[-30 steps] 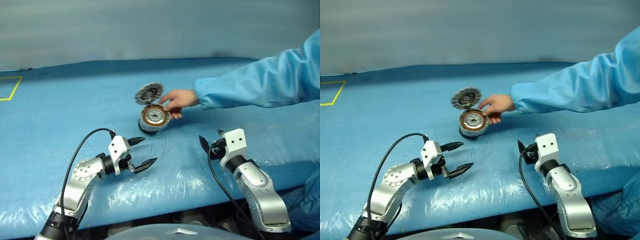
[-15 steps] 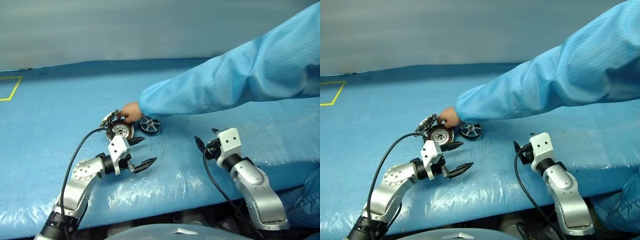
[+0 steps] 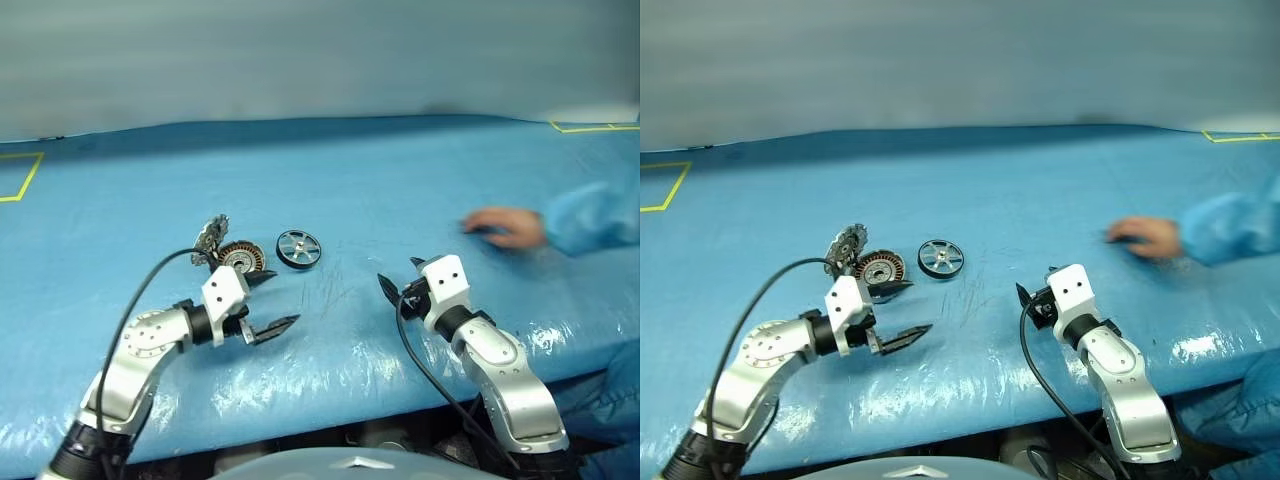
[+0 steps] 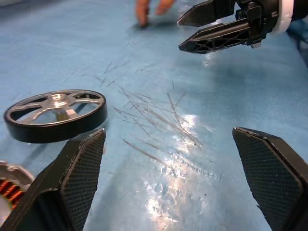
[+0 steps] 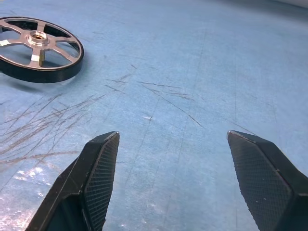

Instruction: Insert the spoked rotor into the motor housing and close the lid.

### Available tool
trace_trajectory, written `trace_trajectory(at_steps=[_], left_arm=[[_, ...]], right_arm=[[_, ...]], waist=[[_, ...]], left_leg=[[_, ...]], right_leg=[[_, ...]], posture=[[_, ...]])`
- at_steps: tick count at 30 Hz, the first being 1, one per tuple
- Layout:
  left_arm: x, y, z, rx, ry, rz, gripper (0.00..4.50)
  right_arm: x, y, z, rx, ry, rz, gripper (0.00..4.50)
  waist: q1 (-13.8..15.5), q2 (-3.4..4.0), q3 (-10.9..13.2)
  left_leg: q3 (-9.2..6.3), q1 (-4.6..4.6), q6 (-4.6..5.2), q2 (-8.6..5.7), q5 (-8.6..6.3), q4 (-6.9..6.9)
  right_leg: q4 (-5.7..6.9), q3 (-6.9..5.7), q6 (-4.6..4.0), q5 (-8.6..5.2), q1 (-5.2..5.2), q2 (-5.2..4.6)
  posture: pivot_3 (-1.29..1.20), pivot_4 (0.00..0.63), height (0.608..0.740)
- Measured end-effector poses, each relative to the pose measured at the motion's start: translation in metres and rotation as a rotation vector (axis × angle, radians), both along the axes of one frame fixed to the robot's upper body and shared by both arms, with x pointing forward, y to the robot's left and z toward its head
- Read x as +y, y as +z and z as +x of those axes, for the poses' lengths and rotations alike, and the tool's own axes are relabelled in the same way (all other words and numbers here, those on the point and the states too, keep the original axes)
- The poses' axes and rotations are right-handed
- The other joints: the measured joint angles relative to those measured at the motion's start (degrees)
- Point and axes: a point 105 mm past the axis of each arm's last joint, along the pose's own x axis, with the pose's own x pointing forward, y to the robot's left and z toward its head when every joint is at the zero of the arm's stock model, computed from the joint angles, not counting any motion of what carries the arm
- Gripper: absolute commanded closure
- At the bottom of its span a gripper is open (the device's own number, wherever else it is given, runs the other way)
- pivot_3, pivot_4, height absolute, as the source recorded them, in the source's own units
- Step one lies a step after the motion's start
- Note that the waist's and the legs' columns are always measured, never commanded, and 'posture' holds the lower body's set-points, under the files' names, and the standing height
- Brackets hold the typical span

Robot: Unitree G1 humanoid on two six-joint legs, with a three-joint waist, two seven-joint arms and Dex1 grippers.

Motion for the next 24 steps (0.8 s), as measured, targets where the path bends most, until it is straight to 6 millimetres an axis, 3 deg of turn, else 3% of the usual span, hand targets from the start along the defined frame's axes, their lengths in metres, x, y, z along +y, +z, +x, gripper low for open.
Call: trace_trajectory(at_steps=[3,9,16,24], left_arm=[[0.018,0.031,0.011,-0.1,0.003,0.124,0.0],[0.036,0.048,0.026,-0.123,-0.048,0.376,0.0],[0.045,0.022,0.04,0.014,-0.176,0.603,0.0],[0.046,0.006,0.054,0.05,-0.248,0.737,0.0]], right_arm=[[0.001,-0.002,0.002,0.005,0.007,-0.005,0.74],[0.012,-0.006,0.005,0.012,0.038,0.011,0.74],[0.033,-0.007,-0.001,0.003,0.131,0.028,0.74],[0.06,0.009,-0.021,-0.047,0.307,0.038,0.74]], waist=[[0.0,0.01,0.0],[-0.1,0.03,0.1],[-0.1,0.01,0.1],[-0.1,-0.14,0.2]], left_leg=[[0.0,0.04,-0.05,-0.01,0.03,0.0],[0.07,0.02,-0.09,-0.06,0.05,-0.01],[0.11,0.0,-0.11,-0.25,0.05,-0.04],[0.12,-0.02,-0.1,-0.25,0.05,-0.03]], right_leg=[[0.02,0.0,0.0,0.0,0.01,0.01],[-0.03,0.01,0.02,0.0,0.0,0.03],[-0.03,0.0,0.03,-0.02,-0.03,0.1],[-0.03,0.0,0.08,0.0,-0.03,0.11]], posture=[[0.0,0.15,0.74],[0.0,0.15,0.74],[0.0,0.15,0.74],[0.0,0.15,0.74]])
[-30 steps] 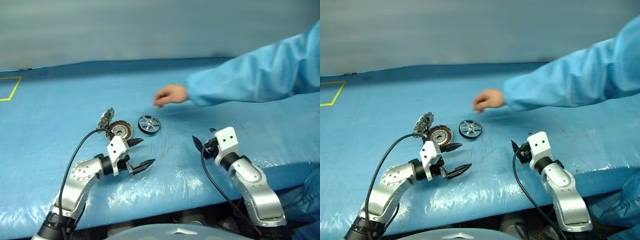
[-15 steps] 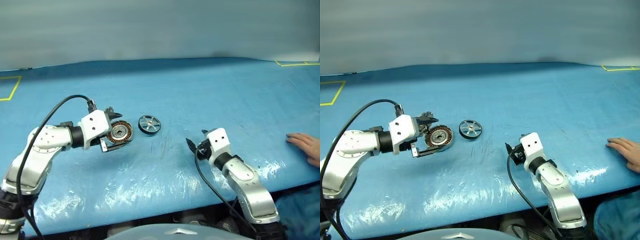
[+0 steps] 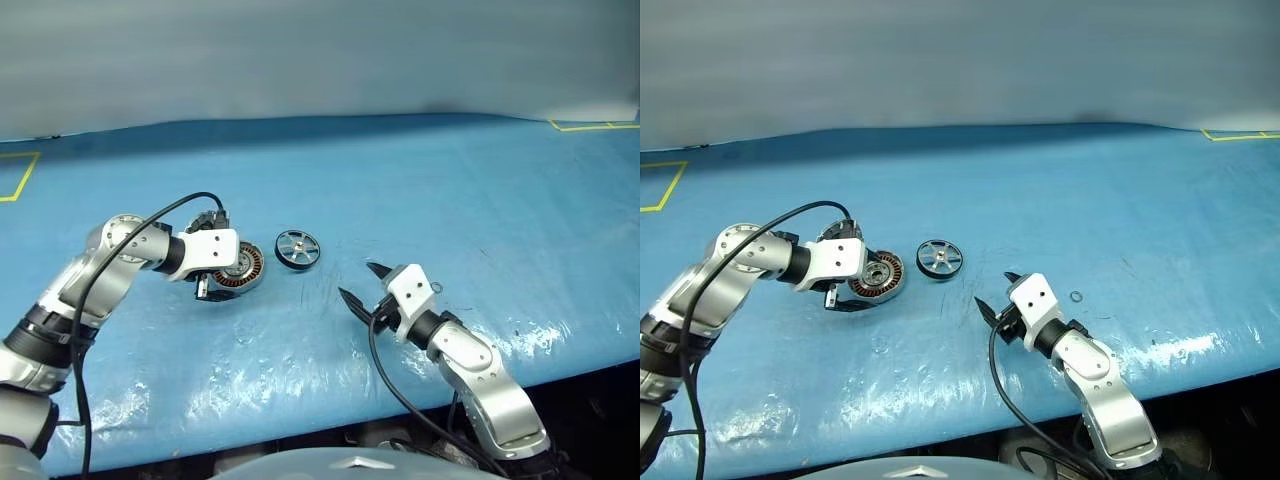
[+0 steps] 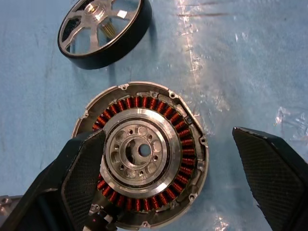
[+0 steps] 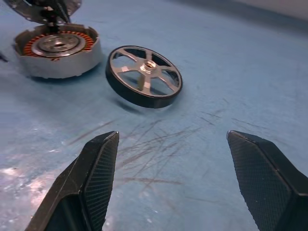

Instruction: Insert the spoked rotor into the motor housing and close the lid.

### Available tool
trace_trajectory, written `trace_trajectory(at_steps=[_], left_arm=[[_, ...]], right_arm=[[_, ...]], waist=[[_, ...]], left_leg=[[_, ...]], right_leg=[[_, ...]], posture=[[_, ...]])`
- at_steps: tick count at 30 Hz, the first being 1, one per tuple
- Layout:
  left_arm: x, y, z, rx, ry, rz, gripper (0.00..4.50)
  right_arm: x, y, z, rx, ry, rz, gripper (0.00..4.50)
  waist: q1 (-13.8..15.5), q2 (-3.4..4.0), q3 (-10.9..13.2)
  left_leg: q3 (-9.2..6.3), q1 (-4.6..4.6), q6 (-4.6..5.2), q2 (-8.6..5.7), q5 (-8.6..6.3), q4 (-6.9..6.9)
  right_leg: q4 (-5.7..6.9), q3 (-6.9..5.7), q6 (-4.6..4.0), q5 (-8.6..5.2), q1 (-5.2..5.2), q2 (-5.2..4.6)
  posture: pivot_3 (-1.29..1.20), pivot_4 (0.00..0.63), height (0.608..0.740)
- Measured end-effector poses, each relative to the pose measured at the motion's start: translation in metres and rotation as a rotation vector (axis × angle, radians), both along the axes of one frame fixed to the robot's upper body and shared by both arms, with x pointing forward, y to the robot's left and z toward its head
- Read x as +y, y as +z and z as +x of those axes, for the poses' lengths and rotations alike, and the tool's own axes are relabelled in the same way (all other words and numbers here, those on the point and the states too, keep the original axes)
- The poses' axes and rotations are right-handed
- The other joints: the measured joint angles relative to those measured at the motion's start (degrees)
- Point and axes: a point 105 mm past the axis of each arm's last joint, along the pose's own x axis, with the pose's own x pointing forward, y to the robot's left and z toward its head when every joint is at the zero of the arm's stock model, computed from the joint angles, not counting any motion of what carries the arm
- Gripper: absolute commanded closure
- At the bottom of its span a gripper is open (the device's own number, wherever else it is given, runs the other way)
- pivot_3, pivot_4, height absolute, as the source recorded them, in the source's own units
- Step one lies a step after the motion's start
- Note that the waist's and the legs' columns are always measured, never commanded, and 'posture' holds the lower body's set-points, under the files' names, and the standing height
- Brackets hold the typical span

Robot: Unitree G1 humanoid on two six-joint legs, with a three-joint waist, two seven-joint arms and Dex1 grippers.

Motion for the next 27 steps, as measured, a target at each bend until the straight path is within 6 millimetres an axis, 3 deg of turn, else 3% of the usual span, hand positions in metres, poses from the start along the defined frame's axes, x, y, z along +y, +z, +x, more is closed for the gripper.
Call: trace_trajectory(at_steps=[11,27], left_arm=[[-0.003,-0.013,0.002,0.061,-0.023,0.037,0.0],[0.001,-0.015,0.004,0.047,-0.025,0.042,0.0]], right_arm=[[-0.003,-0.006,-0.001,0.003,-0.052,-0.023,0.74],[-0.001,-0.014,-0.002,0.017,-0.047,-0.057,0.74]], waist=[[0.1,-0.02,0.0],[0.0,-0.04,0.0]], left_leg=[[0.0,0.0,0.01,0.0,0.0,0.03],[-0.01,0.05,0.0,0.05,0.0,0.14]], right_leg=[[0.02,0.01,0.1,0.06,0.0,0.0],[0.27,0.04,0.03,0.02,-0.02,-0.01]], posture=[[0.0,0.15,0.74],[0.0,0.15,0.74]])
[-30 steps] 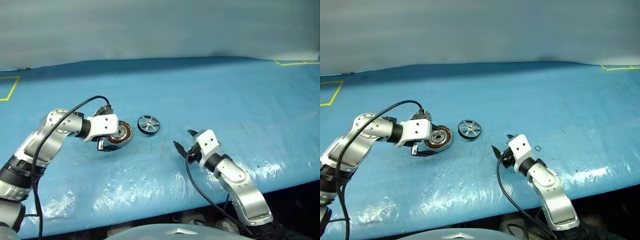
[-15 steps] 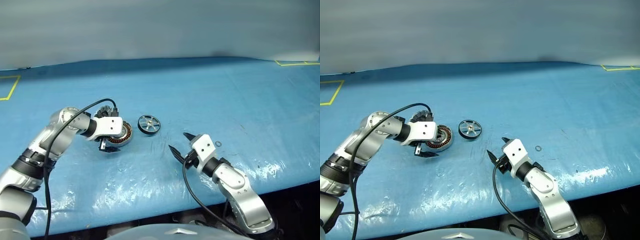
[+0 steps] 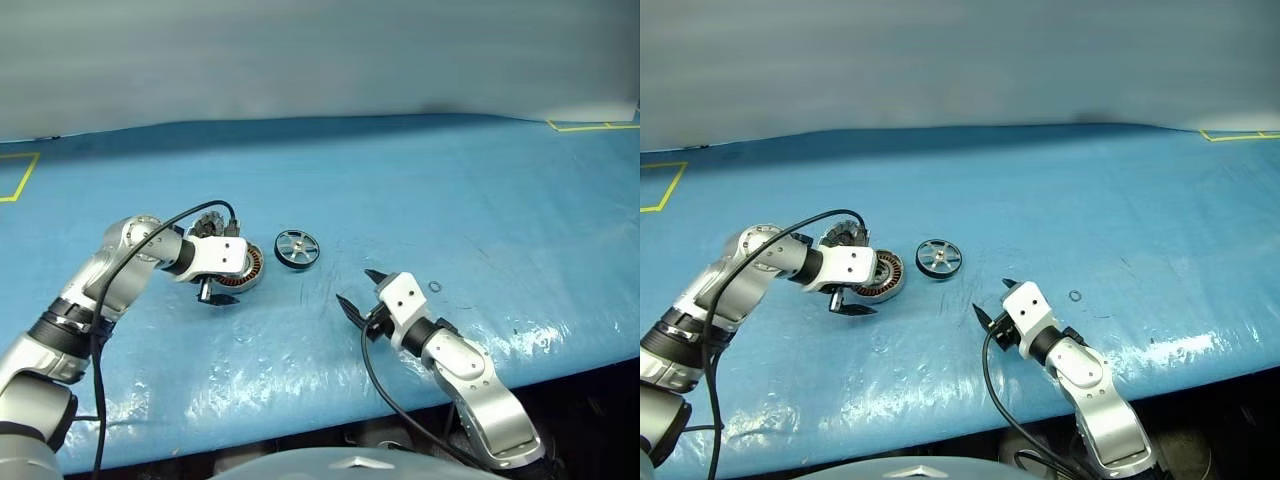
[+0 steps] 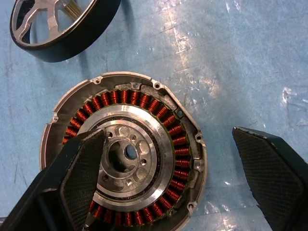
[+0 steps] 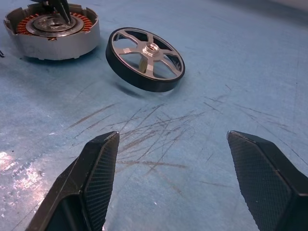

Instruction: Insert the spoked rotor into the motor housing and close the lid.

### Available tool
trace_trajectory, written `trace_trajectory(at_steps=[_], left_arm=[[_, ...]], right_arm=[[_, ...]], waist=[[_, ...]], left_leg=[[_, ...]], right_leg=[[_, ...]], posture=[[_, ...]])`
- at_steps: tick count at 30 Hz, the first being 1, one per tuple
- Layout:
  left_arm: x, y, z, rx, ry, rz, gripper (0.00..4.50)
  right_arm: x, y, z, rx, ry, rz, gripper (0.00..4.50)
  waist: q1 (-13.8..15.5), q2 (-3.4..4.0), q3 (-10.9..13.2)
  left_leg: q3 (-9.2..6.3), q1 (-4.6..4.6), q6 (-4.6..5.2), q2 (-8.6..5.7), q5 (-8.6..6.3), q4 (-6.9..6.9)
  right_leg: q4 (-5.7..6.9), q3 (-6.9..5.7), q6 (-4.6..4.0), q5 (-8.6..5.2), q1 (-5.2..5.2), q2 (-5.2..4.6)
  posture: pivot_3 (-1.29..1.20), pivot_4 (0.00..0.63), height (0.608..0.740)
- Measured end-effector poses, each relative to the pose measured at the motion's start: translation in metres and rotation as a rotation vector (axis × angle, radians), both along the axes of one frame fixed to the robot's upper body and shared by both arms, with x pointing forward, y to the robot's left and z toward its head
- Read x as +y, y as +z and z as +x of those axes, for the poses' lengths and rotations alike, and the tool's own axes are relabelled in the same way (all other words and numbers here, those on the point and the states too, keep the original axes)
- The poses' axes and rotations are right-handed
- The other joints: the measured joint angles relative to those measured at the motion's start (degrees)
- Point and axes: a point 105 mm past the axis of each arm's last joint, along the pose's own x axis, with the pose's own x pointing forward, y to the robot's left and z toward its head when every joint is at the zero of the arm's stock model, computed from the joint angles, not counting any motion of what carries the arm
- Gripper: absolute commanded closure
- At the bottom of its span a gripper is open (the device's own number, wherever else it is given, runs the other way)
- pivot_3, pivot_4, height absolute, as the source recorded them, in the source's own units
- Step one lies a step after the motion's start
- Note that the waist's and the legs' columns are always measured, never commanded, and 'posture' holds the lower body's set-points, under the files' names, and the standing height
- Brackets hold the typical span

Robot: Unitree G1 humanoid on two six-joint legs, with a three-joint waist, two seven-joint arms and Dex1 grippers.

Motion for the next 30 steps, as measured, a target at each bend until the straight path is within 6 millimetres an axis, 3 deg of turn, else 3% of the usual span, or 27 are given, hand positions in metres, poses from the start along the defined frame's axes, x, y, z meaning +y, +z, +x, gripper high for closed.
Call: trace_trajectory(at_steps=[4,9,16,23,30], left_arm=[[-0.003,0.004,-0.01,0.047,-0.019,-0.13,0.0],[0.007,0.013,-0.014,0.059,-0.005,-0.176,0.0],[0.018,0.01,-0.011,0.027,0.01,-0.075,0.0],[0.012,-0.009,-0.009,0.022,-0.023,-0.009,0.0],[0.013,-0.012,-0.002,-0.014,-0.015,0.025,0.0]], right_arm=[[0.0,-0.001,0.0,-0.001,-0.001,-0.005,0.74],[0.001,-0.006,0.0,0.011,-0.002,-0.011,0.74],[0.006,-0.007,-0.001,0.011,-0.003,0.0,0.74],[0.006,-0.008,-0.002,0.007,-0.011,-0.004,0.74],[0.006,-0.01,-0.003,0.01,-0.018,-0.009,0.74]], waist=[[0.0,-0.01,0.0],[0.0,-0.01,0.0],[0.1,-0.02,0.0],[0.1,-0.04,0.0],[0.0,-0.07,0.0]], left_leg=[[0.01,-0.04,0.0,0.15,0.0,0.0],[0.02,-0.03,-0.02,0.14,0.01,0.02],[0.04,-0.03,-0.05,0.05,0.03,0.08],[0.05,-0.04,-0.08,-0.02,0.05,0.08],[0.07,-0.04,-0.04,-0.01,0.03,0.08]], right_leg=[[0.09,0.01,0.05,0.03,-0.09,-0.02],[0.17,0.01,-0.04,-0.03,-0.12,-0.02],[0.41,0.04,-0.05,-0.04,-0.2,-0.02],[0.57,0.08,-0.07,-0.05,-0.31,0.0],[0.61,0.1,-0.08,-0.05,-0.35,0.01]], posture=[[0.0,0.15,0.74],[0.0,0.15,0.74],[0.0,0.15,0.74],[0.0,0.15,0.74],[0.0,0.15,0.74]])
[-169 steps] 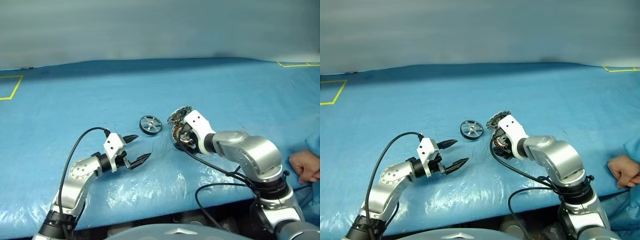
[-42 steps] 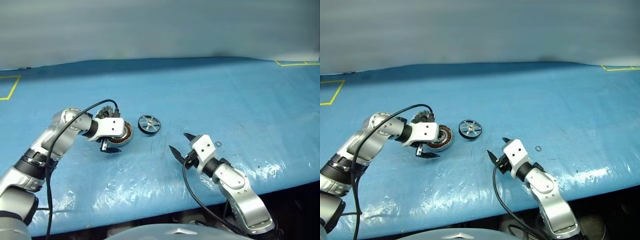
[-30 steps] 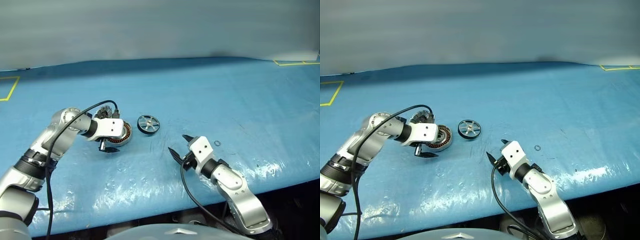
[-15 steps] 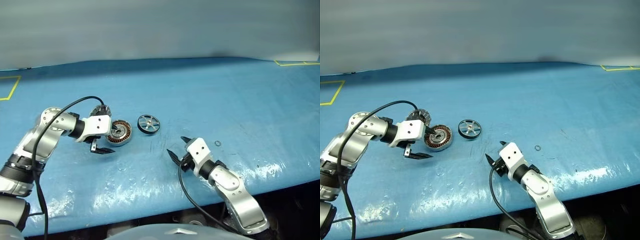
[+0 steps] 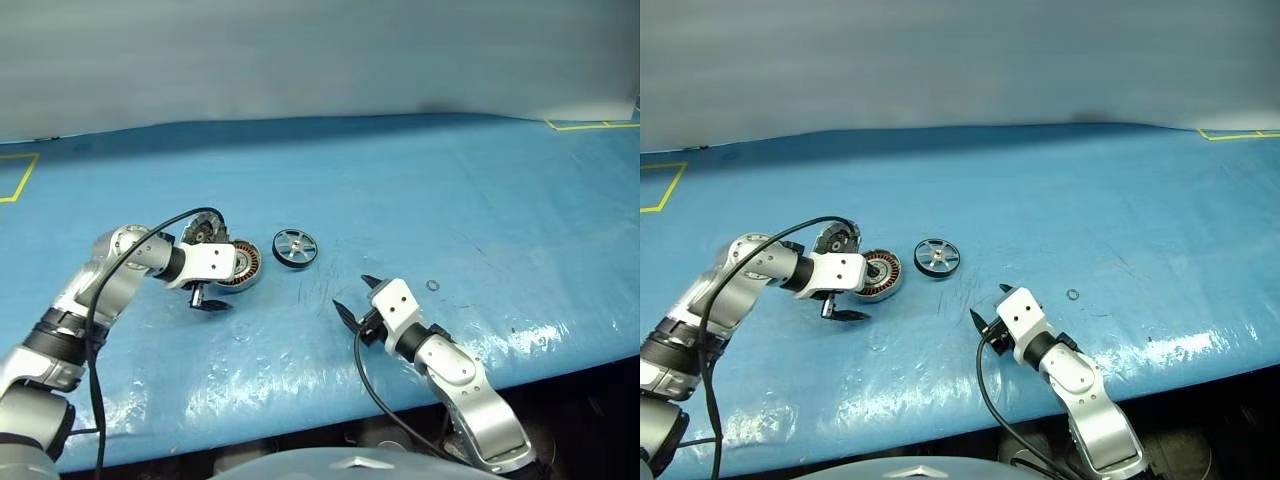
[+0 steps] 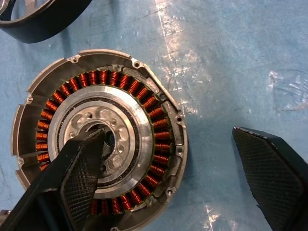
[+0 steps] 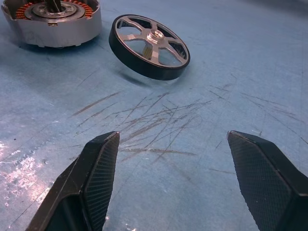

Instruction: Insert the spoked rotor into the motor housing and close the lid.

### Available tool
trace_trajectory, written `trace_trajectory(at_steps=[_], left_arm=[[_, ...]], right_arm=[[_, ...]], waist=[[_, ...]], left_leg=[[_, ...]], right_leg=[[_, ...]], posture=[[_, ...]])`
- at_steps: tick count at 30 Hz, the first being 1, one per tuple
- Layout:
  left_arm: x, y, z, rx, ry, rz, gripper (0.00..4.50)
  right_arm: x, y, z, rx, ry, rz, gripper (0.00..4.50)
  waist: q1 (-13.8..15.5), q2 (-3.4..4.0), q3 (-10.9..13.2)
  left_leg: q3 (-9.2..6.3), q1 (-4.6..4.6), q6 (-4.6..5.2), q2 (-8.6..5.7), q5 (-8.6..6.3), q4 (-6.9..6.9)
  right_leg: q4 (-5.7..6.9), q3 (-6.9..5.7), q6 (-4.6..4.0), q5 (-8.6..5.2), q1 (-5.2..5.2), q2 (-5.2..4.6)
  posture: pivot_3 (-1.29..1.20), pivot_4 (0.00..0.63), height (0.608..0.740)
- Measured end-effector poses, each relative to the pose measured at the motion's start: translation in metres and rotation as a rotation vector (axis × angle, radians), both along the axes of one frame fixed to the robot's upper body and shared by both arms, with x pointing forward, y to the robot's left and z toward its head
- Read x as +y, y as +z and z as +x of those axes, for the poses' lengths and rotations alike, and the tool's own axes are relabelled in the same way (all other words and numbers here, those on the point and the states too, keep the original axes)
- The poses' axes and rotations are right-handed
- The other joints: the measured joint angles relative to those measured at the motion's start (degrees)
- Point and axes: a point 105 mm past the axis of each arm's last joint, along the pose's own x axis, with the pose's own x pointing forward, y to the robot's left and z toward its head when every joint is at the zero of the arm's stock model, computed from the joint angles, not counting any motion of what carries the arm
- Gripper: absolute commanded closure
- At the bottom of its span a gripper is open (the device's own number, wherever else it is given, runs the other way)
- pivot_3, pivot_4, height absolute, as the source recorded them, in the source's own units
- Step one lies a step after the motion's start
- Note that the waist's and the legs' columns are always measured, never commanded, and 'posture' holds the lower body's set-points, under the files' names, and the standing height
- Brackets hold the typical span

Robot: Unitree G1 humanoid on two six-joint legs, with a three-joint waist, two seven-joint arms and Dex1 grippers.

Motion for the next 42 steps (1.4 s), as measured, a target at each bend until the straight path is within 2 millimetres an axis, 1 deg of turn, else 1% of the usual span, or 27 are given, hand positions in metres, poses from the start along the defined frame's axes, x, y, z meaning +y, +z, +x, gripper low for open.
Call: trace_trajectory(at_steps=[1,2,6,7,10,15,19,22,24,28,32,37,42], left_arm=[[0.0,0.0,0.001,-0.005,-0.002,0.005,0.37],[0.0,0.0,0.001,-0.011,-0.002,0.008,0.58],[-0.002,0.0,0.006,-0.05,-0.004,0.01,1.89],[-0.003,0.0,0.007,-0.06,0.001,0.01,1.89],[-0.005,-0.001,0.007,-0.065,-0.007,0.006,2.28],[-0.003,-0.004,0.006,-0.089,-0.008,0.0,2.28],[-0.003,-0.004,0.001,-0.113,-0.051,-0.021,2.28],[-0.009,-0.006,-0.01,-0.129,-0.142,-0.061,2.28],[-0.012,-0.007,-0.016,-0.155,-0.216,-0.056,2.28],[-0.018,-0.009,-0.02,-0.219,-0.327,-0.004,2.28],[-0.031,-0.01,-0.02,-0.289,-0.463,0.057,2.28],[-0.055,-0.013,-0.028,-0.324,-0.589,0.034,2.28],[-0.077,-0.016,-0.036,-0.32,-0.688,-0.002,2.28]], right_arm=[[0.0,0.0,0.0,-0.001,-0.002,-0.001,0.71],[0.0,0.0,0.0,-0.002,-0.004,-0.003,0.71],[0.0,0.0,0.0,-0.002,-0.003,-0.006,0.71],[0.0,0.0,0.0,-0.002,-0.003,-0.007,0.71],[0.0,0.0,0.0,-0.003,-0.001,-0.008,0.71],[-0.001,-0.001,0.0,-0.005,-0.003,-0.017,0.71],[-0.001,-0.001,0.0,-0.005,-0.002,-0.017,0.71],[-0.001,-0.001,0.0,-0.006,0.0,-0.019,0.71],[-0.001,-0.001,0.001,-0.005,0.002,-0.023,0.71],[-0.001,0.0,0.002,-0.008,0.005,-0.026,0.71],[-0.001,-0.001,0.002,-0.005,0.01,-0.026,0.71],[-0.003,0.0,0.003,-0.009,0.005,-0.024,0.71],[-0.016,0.002,0.005,-0.008,-0.024,-0.028,0.71]], waist=[[0.0,0.0,0.0],[0.0,-0.01,0.0],[0.0,0.0,0.0],[0.0,0.01,0.0],[0.3,-0.01,-0.1],[0.3,0.03,-0.2],[0.2,0.03,-0.2],[0.3,0.02,-0.2],[0.3,0.02,-0.2],[0.6,0.02,-0.2],[1.4,0.02,-0.2],[1.6,0.01,-0.2],[1.6,0.01,-0.2]], left_leg=[[-0.01,0.0,0.02,0.0,-0.01,0.0],[-0.01,0.01,0.02,0.0,-0.01,0.0],[-0.03,0.02,0.01,0.01,0.01,0.0],[-0.03,0.03,0.01,0.0,0.01,0.0],[-0.05,0.05,0.02,0.0,0.02,0.02],[-0.04,0.07,0.03,0.05,0.02,0.02],[-0.03,0.08,0.04,0.15,0.01,0.01],[-0.02,0.04,0.0,0.18,0.03,0.01],[0.01,0.02,-0.02,0.17,0.04,0.01],[0.05,0.01,0.06,0.09,0.0,0.02],[0.05,0.02,0.12,-0.07,-0.03,0.02],[0.07,0.01,0.04,-0.08,0.02,0.05],[0.07,0.01,0.09,-0.08,-0.01,0.06]], right_leg=[[0.01,0.0,0.0,0.0,0.0,0.0],[0.03,0.0,-0.01,0.0,0.0,0.0],[0.05,0.0,-0.01,0.01,0.01,0.0],[0.06,0.0,0.0,0.01,0.01,0.0],[0.07,-0.01,-0.01,0.01,0.04,-0.01],[0.07,0.01,-0.01,0.0,0.06,-0.02],[0.06,0.02,-0.03,0.0,0.05,-0.02],[0.03,0.01,-0.02,0.0,0.03,-0.05],[-0.01,0.01,-0.02,0.0,0.03,-0.07],[-0.03,0.02,-0.02,0.0,0.03,-0.07],[-0.02,0.01,-0.04,-0.01,0.04,-0.07],[-0.04,0.02,0.0,0.01,0.06,-0.07],[-0.05,0.02,0.05,0.04,0.08,-0.07]], posture=[[0.0,0.15,0.74],[0.0,0.15,0.74],[0.0,0.15,0.74],[0.0,0.15,0.74],[0.0,0.15,0.74],[0.0,0.15,0.74],[0.0,0.15,0.74],[0.0,0.15,0.74],[0.0,0.15,0.74],[0.0,0.15,0.74],[0.0,0.15,0.74],[0.0,0.15,0.74],[0.0,0.15,0.74]])
